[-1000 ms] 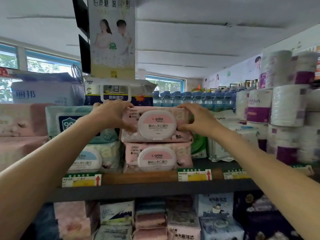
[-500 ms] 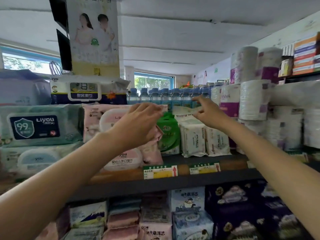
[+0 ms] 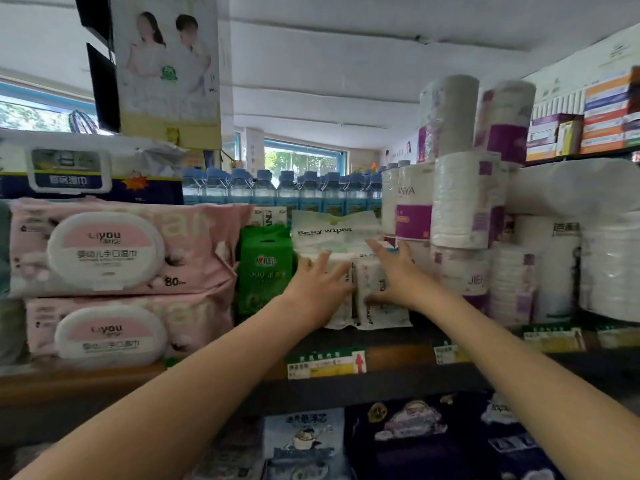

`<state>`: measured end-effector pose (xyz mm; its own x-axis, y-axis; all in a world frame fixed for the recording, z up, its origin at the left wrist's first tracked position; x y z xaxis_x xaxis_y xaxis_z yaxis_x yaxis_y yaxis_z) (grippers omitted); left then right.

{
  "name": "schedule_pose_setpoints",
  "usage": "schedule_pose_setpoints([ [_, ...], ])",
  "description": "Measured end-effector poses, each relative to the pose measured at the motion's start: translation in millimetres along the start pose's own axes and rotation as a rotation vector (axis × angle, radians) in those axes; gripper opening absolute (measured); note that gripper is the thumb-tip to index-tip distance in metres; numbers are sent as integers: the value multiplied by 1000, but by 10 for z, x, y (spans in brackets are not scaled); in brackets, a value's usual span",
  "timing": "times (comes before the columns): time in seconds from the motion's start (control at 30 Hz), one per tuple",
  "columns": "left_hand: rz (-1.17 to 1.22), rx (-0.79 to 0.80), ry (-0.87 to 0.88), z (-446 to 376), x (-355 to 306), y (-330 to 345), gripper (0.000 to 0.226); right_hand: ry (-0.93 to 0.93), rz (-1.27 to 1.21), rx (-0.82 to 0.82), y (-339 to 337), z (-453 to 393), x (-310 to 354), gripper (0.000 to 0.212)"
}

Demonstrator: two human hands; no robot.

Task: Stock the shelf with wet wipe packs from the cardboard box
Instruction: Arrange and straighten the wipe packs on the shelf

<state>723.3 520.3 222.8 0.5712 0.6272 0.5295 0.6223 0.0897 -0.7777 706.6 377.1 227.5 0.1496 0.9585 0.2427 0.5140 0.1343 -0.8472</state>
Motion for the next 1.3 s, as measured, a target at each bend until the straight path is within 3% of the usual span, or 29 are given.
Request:
schedule_pose_setpoints([
  [0.17, -69, 83, -21, -161, -62, 80, 54, -55, -6, 11, 81, -100, -25, 86],
  [0.4, -97, 9, 14, -192, -26, 75, 55, -49, -65, -68, 41, -61, -86, 76],
  [0.53, 36, -206, -22, -156, -66, -124, 49, -26, 62, -109, -77, 71, 4, 81],
  [0.63, 181, -371, -45, -91, -100, -316, 38, -70, 123, -208, -291, 279, 114, 68],
  [0.77, 330, -494, 38, 140, -283, -502, 32, -63, 133, -213, -508, 746, 227, 53],
  [0.97, 585, -498, 338, 914, -802, -623, 42, 267, 202, -222, -712, 2074, 252, 45],
  [1.3, 700, -235, 1008, 3188, -2677, -781, 42, 1054, 301, 166, -720, 5678, 698, 40],
])
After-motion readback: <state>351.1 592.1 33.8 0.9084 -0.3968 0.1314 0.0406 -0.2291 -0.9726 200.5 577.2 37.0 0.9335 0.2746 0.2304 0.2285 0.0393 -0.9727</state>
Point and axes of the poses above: each hand's wrist, its own z-axis away from the middle knuckle, its own y-axis out of the palm, x = y × z, the point moved 3 cm from there along -z, towards the middle knuckle, and after that the axes turned 8 degrees about -x, right-handed, at the moved point
